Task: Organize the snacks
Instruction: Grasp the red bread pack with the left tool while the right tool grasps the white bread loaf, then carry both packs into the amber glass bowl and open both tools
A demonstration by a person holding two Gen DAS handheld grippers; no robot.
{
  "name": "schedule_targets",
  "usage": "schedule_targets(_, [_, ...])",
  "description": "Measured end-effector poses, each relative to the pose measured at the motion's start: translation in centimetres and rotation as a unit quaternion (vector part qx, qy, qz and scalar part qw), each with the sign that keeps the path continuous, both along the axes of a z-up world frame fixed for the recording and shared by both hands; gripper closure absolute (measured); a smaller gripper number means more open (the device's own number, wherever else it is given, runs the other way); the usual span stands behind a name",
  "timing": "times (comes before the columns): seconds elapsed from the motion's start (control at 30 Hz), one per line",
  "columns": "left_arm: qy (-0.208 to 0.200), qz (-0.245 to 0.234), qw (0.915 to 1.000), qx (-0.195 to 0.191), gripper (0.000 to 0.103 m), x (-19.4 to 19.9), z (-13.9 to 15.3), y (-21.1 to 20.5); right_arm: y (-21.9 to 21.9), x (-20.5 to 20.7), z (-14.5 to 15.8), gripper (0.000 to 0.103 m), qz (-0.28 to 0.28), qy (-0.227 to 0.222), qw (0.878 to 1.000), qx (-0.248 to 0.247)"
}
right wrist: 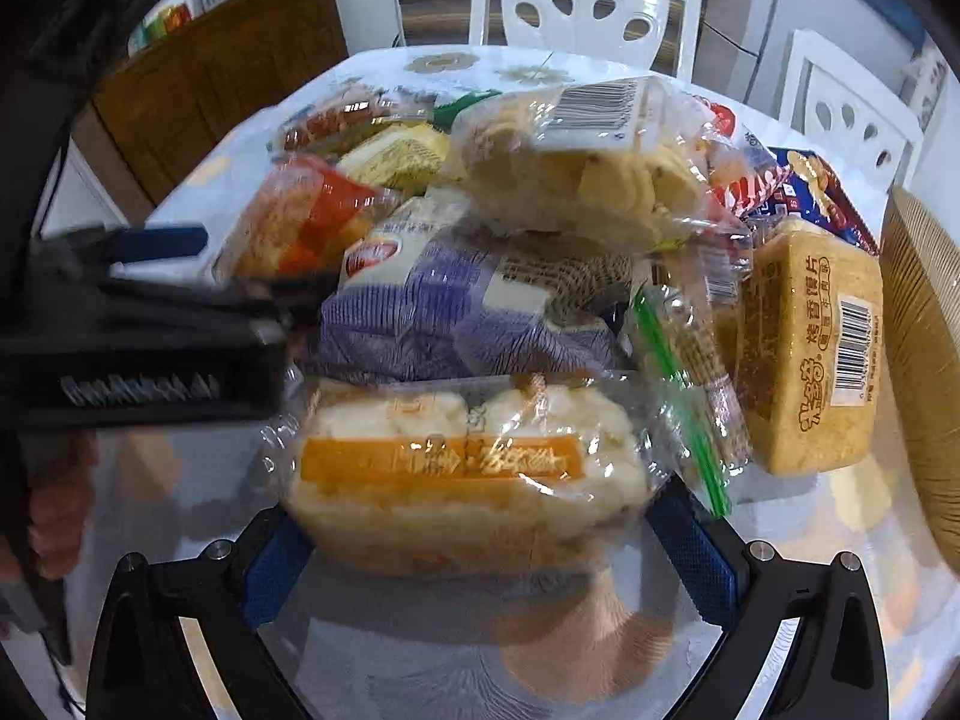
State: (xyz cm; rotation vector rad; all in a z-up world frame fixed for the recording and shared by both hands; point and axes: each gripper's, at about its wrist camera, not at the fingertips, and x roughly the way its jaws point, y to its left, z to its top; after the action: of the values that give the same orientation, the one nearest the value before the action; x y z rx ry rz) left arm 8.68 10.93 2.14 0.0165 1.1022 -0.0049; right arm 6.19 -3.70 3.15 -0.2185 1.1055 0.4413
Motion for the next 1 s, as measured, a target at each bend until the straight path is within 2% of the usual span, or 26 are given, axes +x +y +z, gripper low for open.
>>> schedule_targets(0.03, [0.009,-0.002,0.9998,-0.014,0.014,0.1,-0.2,0.2,-0.2,0.1,0.3,0.013,-0.001,0.003,1.0,0.012])
schedule_targets(0.07, [0.018,-0.008,0.9993,-0.033,0.023,0.2,-0.3,0.4,-0.4,0.2,0.4,0.017,-0.002,0.006,1.0,0.019])
schedule_targets(0.1, [0.018,-0.007,0.9994,-0.029,0.034,0.1,-0.2,0.4,-0.7,0.4,0.5,0.018,-0.001,0.01,1.0,0.025])
schedule_targets(0.13, [0.013,-0.01,0.9995,-0.028,0.053,0.0,0.1,0.4,-1.0,0.4,0.7,0.02,0.0,0.015,0.999,0.038])
schedule_targets(0.2, [0.011,-0.016,0.9993,-0.031,0.058,-0.1,0.4,0.4,-1.8,0.1,1.0,0.022,0.0,0.031,0.997,0.064])
schedule_targets(0.37, [0.016,-0.007,0.9995,-0.027,0.059,-0.8,0.6,0.4,-3.4,-0.2,1.9,0.023,0.003,0.059,0.993,0.103])
schedule_targets(0.57, [0.009,0.023,0.9996,-0.015,0.059,-1.7,2.3,0.4,-5.0,-1.9,4.7,0.023,0.024,0.039,0.992,0.116])
schedule_targets(0.77, [-0.021,0.027,0.9992,-0.018,0.059,-1.8,6.8,-0.9,-7.4,-2.3,8.9,0.023,0.025,-0.007,0.991,0.134])
schedule_targets(1.0, [-0.05,-0.005,0.9984,-0.026,0.059,1.3,11.8,-5.5,-13.0,1.0,14.0,0.023,-0.039,-0.055,0.986,0.154])
